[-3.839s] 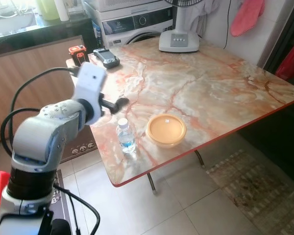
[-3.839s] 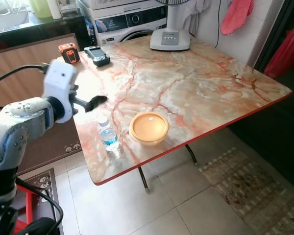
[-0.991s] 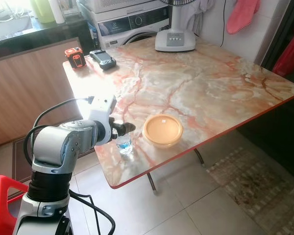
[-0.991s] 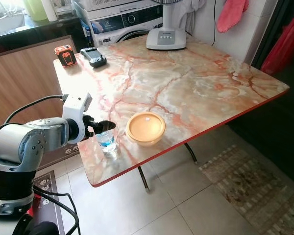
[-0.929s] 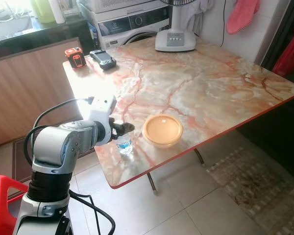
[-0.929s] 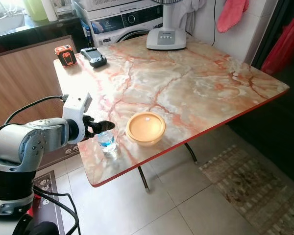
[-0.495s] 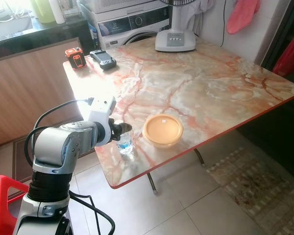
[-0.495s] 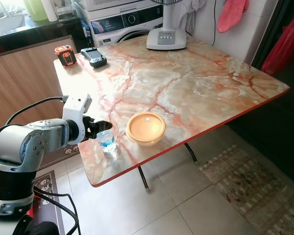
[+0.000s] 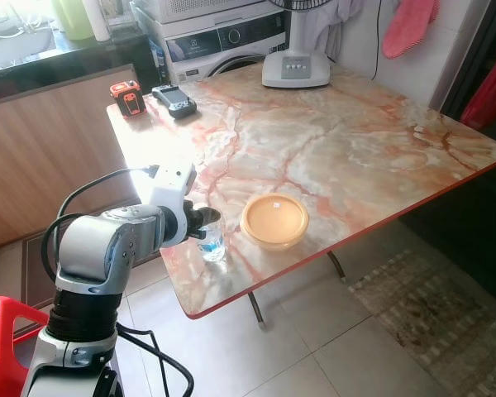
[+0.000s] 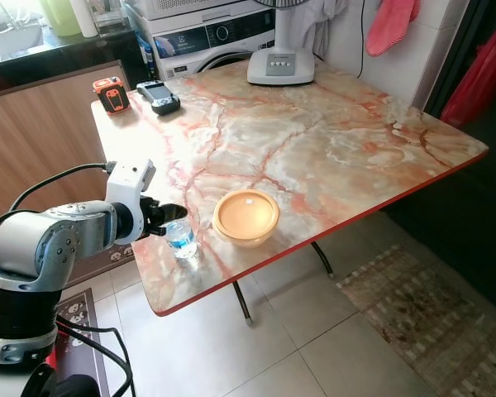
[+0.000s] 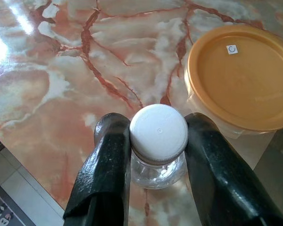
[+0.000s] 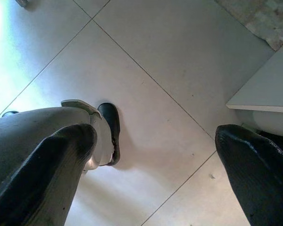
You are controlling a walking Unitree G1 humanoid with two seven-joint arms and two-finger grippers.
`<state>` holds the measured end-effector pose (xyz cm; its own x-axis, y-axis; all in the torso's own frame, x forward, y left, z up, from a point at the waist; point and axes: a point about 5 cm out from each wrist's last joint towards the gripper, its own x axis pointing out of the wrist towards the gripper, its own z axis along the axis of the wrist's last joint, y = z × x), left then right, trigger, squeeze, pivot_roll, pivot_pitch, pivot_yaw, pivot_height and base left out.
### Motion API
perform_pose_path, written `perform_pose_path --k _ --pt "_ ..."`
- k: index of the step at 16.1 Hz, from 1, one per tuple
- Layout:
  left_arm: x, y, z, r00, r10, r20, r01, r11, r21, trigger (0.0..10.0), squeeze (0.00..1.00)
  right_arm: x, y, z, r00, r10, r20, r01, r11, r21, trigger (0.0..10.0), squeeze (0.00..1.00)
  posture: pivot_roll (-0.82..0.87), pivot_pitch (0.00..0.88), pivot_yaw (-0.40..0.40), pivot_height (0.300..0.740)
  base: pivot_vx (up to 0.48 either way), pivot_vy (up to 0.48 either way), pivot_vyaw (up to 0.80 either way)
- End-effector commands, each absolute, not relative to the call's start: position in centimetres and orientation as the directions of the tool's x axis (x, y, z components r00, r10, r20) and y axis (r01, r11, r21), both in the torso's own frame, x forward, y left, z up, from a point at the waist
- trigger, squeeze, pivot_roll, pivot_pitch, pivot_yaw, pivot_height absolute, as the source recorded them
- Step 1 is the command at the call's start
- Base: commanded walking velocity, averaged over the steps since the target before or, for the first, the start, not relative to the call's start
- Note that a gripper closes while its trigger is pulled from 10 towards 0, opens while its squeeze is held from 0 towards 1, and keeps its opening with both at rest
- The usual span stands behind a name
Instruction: Restocking fridge
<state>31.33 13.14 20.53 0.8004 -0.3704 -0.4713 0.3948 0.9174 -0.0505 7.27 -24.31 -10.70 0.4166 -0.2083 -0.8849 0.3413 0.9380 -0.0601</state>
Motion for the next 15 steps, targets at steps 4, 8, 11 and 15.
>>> perform_pose_path --k 4,8,11,15 --pt "31.4 13.8 20.3 0.816 -0.335 -0.472 0.368 0.930 -0.024 0.0 0.00 6.8 -24.0 -10.9 0.403 -0.196 -0.894 0.339 0.939 -0.053 10.0 0.00 0.04 0.000 0.074 0.740 0.000 0.000 0.00" --pt "32.7 17.2 24.7 0.949 -0.150 -0.278 0.174 0.983 0.062 0.0 0.00 6.9 -23.9 -10.9 0.405 -0.191 -0.894 0.332 0.942 -0.050 10.0 0.00 0.06 0.000 0.072 0.740 0.000 0.000 0.00" --pt "32.7 20.5 25.2 0.971 -0.008 -0.239 0.027 0.997 0.076 0.0 0.00 7.0 -23.7 -10.9 0.407 -0.185 -0.894 0.328 0.944 -0.046 10.0 0.00 0.06 0.000 0.080 0.740 0.000 0.000 0.00" --pt "31.3 28.9 19.0 0.899 0.305 -0.315 -0.288 0.952 0.099 10.0 0.00 7.0 -23.6 -10.9 0.406 -0.181 -0.896 0.328 0.944 -0.042 10.0 0.00 0.07 0.000 0.080 0.740 0.000 0.000 0.00"
